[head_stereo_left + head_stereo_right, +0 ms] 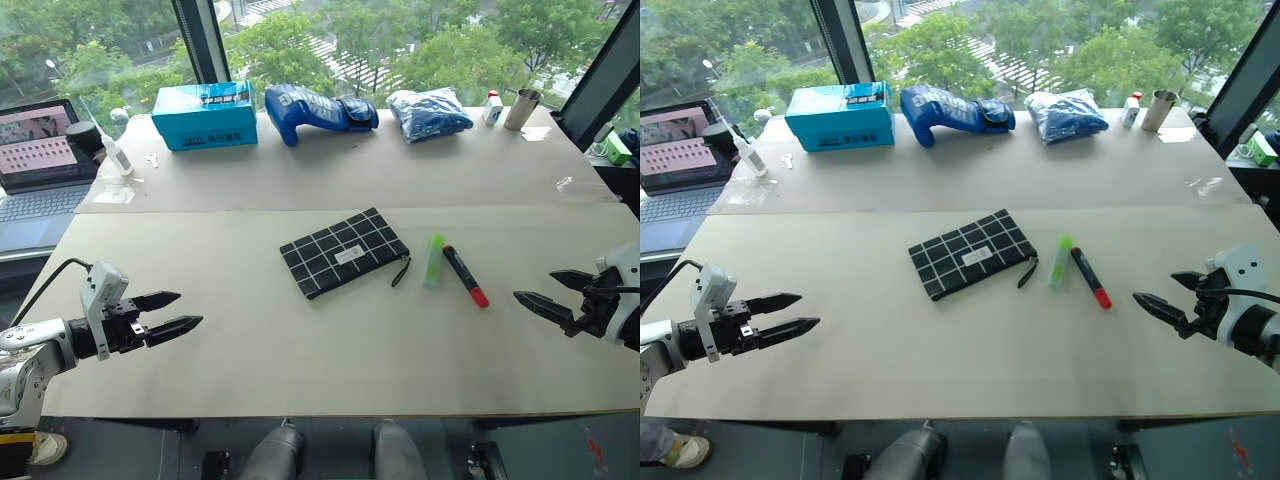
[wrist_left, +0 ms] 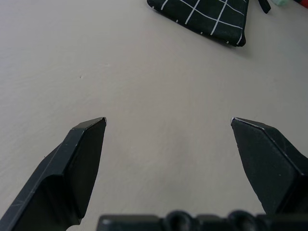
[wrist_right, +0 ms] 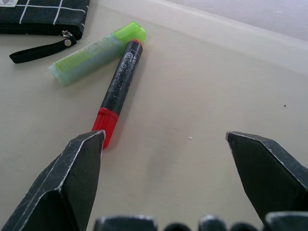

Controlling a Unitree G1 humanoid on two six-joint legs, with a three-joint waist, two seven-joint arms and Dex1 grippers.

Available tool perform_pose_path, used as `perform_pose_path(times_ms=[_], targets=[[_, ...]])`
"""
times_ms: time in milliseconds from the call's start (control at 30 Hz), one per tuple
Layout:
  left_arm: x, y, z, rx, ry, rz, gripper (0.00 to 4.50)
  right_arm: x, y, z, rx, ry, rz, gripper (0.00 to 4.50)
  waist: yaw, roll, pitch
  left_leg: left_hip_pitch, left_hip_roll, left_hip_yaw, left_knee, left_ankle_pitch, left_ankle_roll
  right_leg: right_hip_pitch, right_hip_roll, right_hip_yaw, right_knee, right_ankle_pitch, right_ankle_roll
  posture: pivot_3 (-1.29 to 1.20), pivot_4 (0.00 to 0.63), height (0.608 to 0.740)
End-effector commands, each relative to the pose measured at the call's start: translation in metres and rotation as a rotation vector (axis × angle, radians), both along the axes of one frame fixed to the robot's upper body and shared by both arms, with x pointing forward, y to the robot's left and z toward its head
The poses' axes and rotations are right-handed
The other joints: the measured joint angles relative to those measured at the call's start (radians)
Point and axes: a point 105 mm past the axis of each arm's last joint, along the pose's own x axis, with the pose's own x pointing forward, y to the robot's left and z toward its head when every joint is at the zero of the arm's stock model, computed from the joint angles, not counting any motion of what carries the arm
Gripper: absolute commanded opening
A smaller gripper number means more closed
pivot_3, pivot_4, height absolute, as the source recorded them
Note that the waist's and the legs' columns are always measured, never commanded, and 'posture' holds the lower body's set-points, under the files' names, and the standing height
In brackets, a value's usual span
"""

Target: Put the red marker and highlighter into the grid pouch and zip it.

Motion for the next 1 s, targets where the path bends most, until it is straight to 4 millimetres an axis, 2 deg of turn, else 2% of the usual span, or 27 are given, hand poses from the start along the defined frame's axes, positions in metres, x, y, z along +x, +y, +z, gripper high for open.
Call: perform_pose_path(times_ms=[33, 167, 267, 467, 633, 800, 867, 1000], targets=[[0.003, 0.002, 0.014, -0.004, -0.061, 0.003, 4.5, 0.003, 0.002, 0.017, -0.016, -0.059, 0.013, 4.47, 0.0, 0.0, 0.0, 0.0, 0.0, 0.0, 0.0, 0.0, 0.0, 0.0, 0.0, 0.0, 0.0, 0.0, 0.0, 0.0, 0.15, 0.74], [0.005, 0.001, 0.011, 0.002, -0.079, -0.003, 4.5, 0.008, 0.001, 0.016, -0.019, -0.077, -0.01, 4.47, 0.0, 0.0, 0.0, 0.0, 0.0, 0.0, 0.0, 0.0, 0.0, 0.0, 0.0, 0.0, 0.0, 0.0, 0.0, 0.0, 0.15, 0.74], [0.016, 0.0, 0.006, 0.063, -0.149, -0.003, 4.5, 0.018, 0.006, 0.029, 0.035, -0.134, -0.028, 3.77, 0.0, 0.0, 0.0, 0.0, 0.0, 0.0, 0.0, 0.0, 0.0, 0.0, 0.0, 0.0, 0.0, 0.0, 0.0, 0.0, 0.15, 0.74], [0.024, -0.01, 0.004, 0.273, -0.317, -0.146, 4.5, 0.034, 0.059, 0.046, 0.062, -0.182, 0.164, 1.74, -0.004, 0.0, 0.0, 0.0, 0.0, 0.0, 0.0, 0.0, -0.001, 0.0, 0.0, 0.0, 0.0, 0.0, 0.0, 0.0, 0.15, 0.74], [0.036, -0.014, 0.002, 0.441, -0.441, -0.221, 4.5, 0.052, 0.129, 0.039, 0.09, -0.183, 0.364, 0.02, -0.005, 0.0, 0.0, 0.0, 0.001, 0.0, 0.0, 0.0, -0.001, -0.001, 0.0, 0.0, -0.001, 0.0, -0.001, 0.0, 0.15, 0.74], [0.047, -0.03, -0.008, 0.594, -0.566, -0.335, 4.5, 0.088, 0.17, 0.012, -0.01, -0.178, 0.359, 0.02, -0.001, -0.001, 0.0, -0.001, 0.0, 0.0, 0.0, 0.002, -0.003, -0.001, 0.0, 0.0, -0.001, 0.001, 0.0, 0.0, 0.15, 0.74], [0.052, -0.042, -0.007, 0.598, -0.616, -0.369, 4.5, 0.105, 0.181, 0.011, -0.03, -0.201, 0.327, 0.02, -0.002, -0.001, 0.0, -0.002, 0.0, 0.0, 0.001, 0.003, -0.004, -0.002, 0.0, 0.0, -0.001, 0.002, 0.0, 0.0, 0.15, 0.74], [0.06, -0.063, -0.001, 0.592, -0.696, -0.414, 4.5, 0.124, 0.197, 0.004, -0.13, -0.212, 0.313, 0.02, -0.004, -0.001, 0.0, -0.006, -0.001, 0.0, 0.004, 0.006, -0.01, -0.005, 0.0, -0.001, 0.001, 0.003, 0.001, 0.0, 0.15, 0.74]])
